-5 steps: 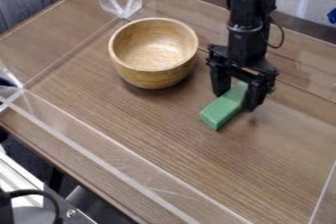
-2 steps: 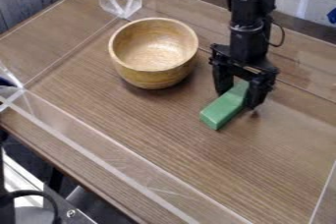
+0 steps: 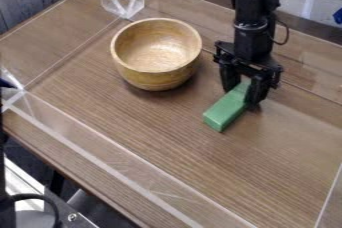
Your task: Put the green block in the brown bowl
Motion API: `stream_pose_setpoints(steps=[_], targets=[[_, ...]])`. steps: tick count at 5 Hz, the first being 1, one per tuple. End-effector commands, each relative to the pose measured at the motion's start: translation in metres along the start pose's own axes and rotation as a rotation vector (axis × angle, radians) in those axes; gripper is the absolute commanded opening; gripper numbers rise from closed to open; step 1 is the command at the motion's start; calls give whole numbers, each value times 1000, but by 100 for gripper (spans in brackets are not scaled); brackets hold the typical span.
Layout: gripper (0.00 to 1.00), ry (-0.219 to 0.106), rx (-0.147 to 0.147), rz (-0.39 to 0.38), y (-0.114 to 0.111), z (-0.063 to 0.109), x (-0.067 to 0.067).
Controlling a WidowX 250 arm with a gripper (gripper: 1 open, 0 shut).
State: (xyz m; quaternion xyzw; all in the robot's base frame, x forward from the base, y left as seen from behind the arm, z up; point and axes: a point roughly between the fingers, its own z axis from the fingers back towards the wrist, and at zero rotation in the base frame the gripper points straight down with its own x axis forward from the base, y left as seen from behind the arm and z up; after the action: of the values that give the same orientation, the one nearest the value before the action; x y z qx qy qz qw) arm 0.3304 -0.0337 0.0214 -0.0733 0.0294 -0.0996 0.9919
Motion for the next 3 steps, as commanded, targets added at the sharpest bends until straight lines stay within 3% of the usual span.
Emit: stream_pose_setpoints(steps=[1, 3], targets=[[0, -57, 6, -46, -4, 17, 4], [0, -102, -47, -45, -7, 51, -5]])
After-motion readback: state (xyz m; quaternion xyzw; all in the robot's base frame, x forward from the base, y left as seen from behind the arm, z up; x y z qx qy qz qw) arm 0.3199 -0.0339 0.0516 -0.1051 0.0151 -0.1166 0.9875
